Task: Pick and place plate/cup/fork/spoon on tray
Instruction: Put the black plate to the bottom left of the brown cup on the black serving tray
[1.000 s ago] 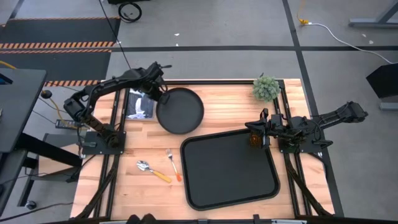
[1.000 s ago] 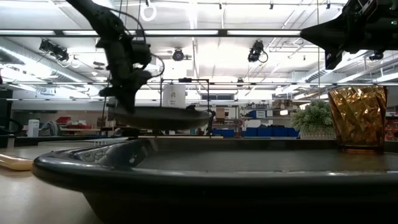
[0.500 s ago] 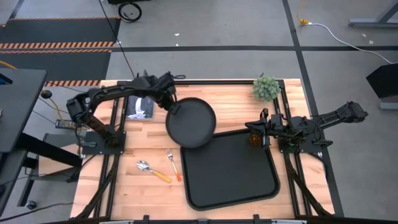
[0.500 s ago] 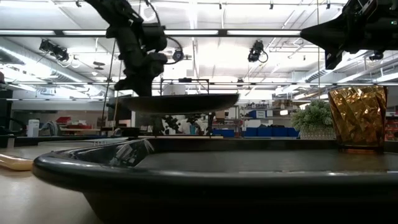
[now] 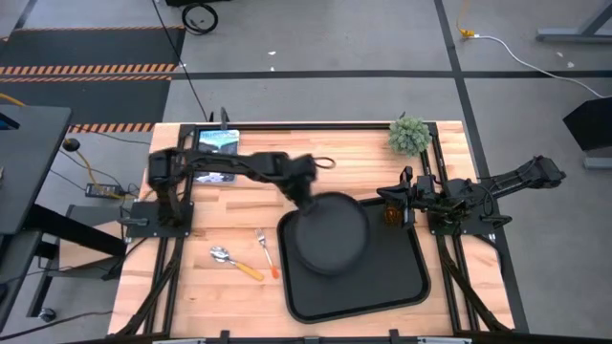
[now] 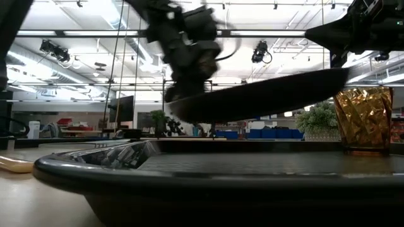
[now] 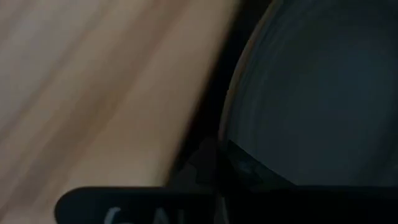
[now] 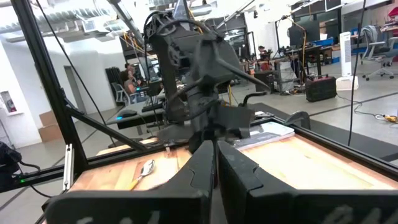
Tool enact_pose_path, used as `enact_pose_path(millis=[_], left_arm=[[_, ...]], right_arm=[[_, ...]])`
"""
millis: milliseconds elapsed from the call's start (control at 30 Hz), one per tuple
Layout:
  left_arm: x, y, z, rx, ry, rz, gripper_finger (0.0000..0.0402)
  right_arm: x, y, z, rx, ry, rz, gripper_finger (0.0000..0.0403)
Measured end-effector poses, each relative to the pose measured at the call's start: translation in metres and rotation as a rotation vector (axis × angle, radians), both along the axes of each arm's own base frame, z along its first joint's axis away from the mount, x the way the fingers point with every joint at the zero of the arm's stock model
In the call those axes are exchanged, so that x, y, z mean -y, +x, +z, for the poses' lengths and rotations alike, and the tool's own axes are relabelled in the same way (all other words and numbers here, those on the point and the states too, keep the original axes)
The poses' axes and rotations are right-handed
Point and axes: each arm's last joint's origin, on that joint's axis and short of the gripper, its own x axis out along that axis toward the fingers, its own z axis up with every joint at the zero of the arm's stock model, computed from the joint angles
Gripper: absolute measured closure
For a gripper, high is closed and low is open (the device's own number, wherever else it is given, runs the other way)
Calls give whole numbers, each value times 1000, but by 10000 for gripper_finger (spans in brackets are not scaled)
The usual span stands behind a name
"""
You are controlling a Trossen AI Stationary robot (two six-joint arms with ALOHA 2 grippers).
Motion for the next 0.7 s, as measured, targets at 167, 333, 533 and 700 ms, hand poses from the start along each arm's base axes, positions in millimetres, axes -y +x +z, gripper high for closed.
enact_pose_path(millis=[167, 333, 533, 700], left_arm=[[22, 49, 5, -14, 49, -115, 391], [33, 82, -1, -62, 75, -160, 390], [43, 104, -12, -65, 82, -180, 390], [47, 106, -15, -54, 82, -181, 387]], right_arm=[[0, 0, 0, -1, 0, 0, 376], [0, 0, 0, 0, 0, 0, 376], [0, 0, 0, -1, -1, 0, 376], [0, 0, 0, 0, 0, 0, 376]])
